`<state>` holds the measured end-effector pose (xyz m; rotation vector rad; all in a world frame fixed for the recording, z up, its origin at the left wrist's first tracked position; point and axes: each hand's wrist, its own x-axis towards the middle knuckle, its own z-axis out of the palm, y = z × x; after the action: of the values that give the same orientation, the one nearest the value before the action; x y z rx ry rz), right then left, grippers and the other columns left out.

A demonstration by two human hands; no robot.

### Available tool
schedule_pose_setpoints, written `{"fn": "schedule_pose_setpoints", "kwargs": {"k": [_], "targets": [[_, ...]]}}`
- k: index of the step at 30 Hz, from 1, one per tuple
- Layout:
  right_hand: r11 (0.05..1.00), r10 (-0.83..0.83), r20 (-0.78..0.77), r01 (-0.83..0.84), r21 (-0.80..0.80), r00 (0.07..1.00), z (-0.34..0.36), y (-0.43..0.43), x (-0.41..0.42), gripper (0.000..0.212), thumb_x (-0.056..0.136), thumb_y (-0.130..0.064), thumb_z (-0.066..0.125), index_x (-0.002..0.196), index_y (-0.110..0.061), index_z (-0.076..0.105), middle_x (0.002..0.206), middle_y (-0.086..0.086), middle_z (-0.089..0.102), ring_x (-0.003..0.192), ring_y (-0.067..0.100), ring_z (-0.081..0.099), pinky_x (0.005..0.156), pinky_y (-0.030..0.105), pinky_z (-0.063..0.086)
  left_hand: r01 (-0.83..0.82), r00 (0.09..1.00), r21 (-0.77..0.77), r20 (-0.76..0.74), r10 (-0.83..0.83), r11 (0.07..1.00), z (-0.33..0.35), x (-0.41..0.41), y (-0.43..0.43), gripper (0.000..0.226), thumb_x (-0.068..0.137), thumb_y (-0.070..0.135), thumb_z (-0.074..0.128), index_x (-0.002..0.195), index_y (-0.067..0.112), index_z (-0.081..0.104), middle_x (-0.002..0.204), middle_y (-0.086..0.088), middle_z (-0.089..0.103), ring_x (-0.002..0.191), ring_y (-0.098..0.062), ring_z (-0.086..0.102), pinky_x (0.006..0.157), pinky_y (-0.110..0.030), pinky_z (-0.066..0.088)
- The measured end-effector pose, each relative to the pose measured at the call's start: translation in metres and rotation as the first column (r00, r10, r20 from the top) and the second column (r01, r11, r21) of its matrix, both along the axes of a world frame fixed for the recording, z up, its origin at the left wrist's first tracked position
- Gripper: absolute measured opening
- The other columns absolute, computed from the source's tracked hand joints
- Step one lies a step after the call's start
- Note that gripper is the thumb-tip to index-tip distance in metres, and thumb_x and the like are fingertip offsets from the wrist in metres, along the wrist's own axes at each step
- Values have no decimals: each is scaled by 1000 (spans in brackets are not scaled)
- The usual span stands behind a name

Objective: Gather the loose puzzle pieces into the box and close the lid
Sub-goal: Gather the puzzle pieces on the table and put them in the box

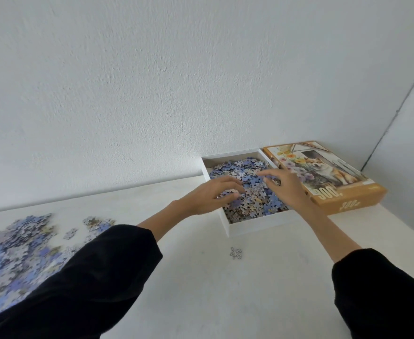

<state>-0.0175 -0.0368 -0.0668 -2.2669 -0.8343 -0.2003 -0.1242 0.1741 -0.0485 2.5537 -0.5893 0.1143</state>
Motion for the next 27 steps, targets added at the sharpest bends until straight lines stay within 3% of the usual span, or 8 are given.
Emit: {"fn": "schedule_pose_setpoints", "kwargs": {"k": [2, 3, 4, 7, 11, 16, 21, 27], "targets": [[996, 8, 57, -13, 86, 998, 0, -4, -22, 21, 88, -7, 57, 103, -15, 69, 108, 0, 67, 95, 11, 61, 94, 26, 46, -19, 998, -62, 62, 23, 998, 1, -11, 12, 29, 97, 27, 45, 117, 15, 62, 125, -1, 55, 114, -12, 52, 96, -33, 42], [991, 3, 83, -14, 131, 997, 1, -5, -36, 21, 87, -3, 57, 100, -14, 70, 103, 0, 68, 96, 0, 56, 94, 12, 39, -25, 995, -91, 93, 33, 996, 1, -18, 19, 27, 97, 27, 46, 114, 15, 63, 121, 0, 57, 112, -12, 53, 96, -33, 42], [986, 0, 92, -15, 168, 996, 1, -5, -51, 22, 86, -1, 57, 98, -13, 70, 100, -2, 68, 96, -1, 55, 92, 8, 37, -32, 992, -115, 118, 46, 993, 1, -25, 25, 26, 97, 26, 46, 113, 16, 64, 118, 0, 59, 111, -12, 54, 96, -33, 42], [975, 41, 92, -60, 216, 995, 2, -2, -94, 24, 84, 4, 57, 96, -12, 70, 94, -5, 66, 93, 6, 59, 86, 21, 47, -59, 989, -143, 126, 77, 988, -2, -50, 44, 21, 96, 21, 49, 111, 20, 63, 115, 4, 61, 109, -9, 55, 97, -31, 42], [970, 103, 130, -129, 206, 986, 0, 9, -145, 23, 81, 6, 58, 92, -10, 71, 90, -1, 68, 89, 11, 62, 81, 22, 48, -78, 992, -127, 94, 90, 989, -17, -89, 60, 21, 95, 22, 51, 114, 24, 61, 114, 10, 56, 106, -2, 52, 94, -22, 39], [977, 66, 68, -78, 201, 995, -23, 21, -189, 25, 79, 7, 59, 87, -13, 71, 88, 0, 68, 88, 15, 60, 79, 24, 48, -99, 995, -38, 26, 100, 994, -42, -134, 73, 26, 95, 20, 52, 120, 16, 57, 123, 0, 52, 113, -14, 52, 98, -25, 37], [987, -162, -107, 161, -24, 981, -54, 27, -212, 30, 83, -5, 60, 111, -16, 66, 123, 4, 57, 118, 21, 47, 96, 24, 34, -166, 985, 21, -36, 166, 986, -58, -175, 92, 32, 96, 20, 50, 127, 14, 53, 136, -4, 44, 124, -17, 44, 102, -23, 30], [972, -225, -177, 209, -106, 958, -59, 47, -242, 38, 90, -17, 54, 128, -15, 53, 143, 4, 40, 136, 18, 27, 106, 26, 24, -144, 987, 93, -54, 149, 985, -61, -201, 95, 36, 98, 22, 46, 133, 14, 47, 145, -3, 36, 129, -16, 39, 103, -19, 25]]}}
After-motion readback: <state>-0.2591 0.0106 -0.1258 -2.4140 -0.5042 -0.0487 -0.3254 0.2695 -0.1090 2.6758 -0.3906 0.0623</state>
